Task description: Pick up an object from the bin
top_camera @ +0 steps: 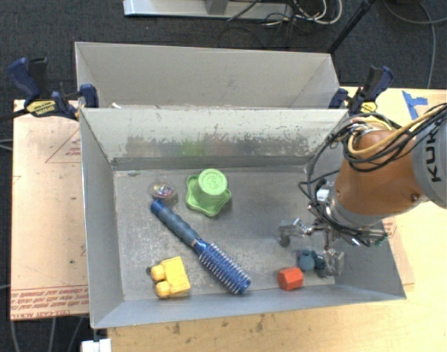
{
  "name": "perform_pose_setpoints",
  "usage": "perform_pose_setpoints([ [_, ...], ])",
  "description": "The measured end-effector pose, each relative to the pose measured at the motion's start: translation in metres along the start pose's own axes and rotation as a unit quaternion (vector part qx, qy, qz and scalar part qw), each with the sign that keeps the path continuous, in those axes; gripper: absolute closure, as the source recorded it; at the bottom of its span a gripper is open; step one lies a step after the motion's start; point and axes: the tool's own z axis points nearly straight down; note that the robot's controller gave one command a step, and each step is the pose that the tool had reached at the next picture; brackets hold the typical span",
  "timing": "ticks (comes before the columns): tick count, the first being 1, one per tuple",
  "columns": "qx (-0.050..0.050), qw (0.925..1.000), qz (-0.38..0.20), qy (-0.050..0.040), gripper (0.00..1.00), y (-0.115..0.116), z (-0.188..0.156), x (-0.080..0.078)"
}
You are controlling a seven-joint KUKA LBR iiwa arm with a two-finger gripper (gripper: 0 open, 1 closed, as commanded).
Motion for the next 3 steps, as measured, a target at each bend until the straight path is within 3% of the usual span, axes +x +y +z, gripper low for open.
perform_pose_setpoints([
  [1,0.000,1.0000,0.001,-0.0002,1.00,0.000,-0.001,0.000],
  [2,0.004,0.9990,0.044,-0.0015,1.00,-0.015,-0.101,0.039],
  [3,0.004,0.9988,0.049,-0.0020,1.00,-0.012,-0.149,0.035],
])
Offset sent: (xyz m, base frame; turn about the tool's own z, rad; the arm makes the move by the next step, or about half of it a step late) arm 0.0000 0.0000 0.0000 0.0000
